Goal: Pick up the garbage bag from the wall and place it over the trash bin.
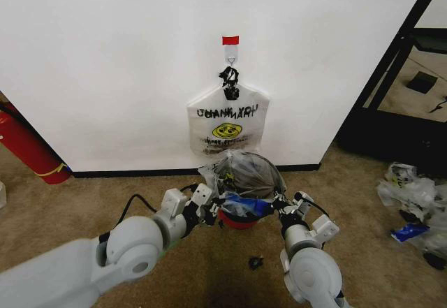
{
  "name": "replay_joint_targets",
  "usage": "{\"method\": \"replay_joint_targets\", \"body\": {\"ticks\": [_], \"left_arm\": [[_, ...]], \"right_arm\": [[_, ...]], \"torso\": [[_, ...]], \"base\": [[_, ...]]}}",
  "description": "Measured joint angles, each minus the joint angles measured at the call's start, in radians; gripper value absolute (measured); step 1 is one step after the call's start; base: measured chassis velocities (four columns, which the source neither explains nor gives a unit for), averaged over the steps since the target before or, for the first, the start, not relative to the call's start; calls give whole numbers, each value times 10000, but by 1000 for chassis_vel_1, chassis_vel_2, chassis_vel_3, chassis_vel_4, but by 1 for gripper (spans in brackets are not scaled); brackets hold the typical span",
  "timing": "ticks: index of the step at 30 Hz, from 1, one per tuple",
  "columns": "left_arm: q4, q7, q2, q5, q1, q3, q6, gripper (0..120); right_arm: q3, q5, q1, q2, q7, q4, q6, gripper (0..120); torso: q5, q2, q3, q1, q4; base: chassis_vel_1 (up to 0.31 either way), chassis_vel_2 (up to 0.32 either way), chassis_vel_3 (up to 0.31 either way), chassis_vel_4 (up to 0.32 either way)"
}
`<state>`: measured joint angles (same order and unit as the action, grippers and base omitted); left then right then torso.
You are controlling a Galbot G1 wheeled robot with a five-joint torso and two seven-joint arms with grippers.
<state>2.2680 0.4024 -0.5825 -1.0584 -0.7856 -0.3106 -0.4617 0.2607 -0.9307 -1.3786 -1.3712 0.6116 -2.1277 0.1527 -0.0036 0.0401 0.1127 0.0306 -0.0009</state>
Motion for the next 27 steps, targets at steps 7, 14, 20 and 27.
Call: {"method": "replay_joint_targets", "body": {"ticks": [7,14,20,27], "left_arm": [[226,-80,-9,391,-1292,962,219,0],[152,-394,-406,1362,-2615,1246,581,0],[-762,-663,-988,2288,-2427,343,1036,0],[-2005,-810,-1617,2957,-1747,-362,1466,0]], "right_arm": [[244,-427,198,-18,375,70,65,2],[395,-868,243,-8,668,10,163,2],[336,-1152,122,-38,757,-341,364,2],[367,-1300,37,3,874,-592,417,2]], "torso": [[0,0,0,0,1],[4,0,1,0,3],[0,0,1,0,1],[0,0,1,0,-1]], "base": [[0,0,0,0],[0,0,0,0],[0,0,0,0],[0,0,0,0]]}}
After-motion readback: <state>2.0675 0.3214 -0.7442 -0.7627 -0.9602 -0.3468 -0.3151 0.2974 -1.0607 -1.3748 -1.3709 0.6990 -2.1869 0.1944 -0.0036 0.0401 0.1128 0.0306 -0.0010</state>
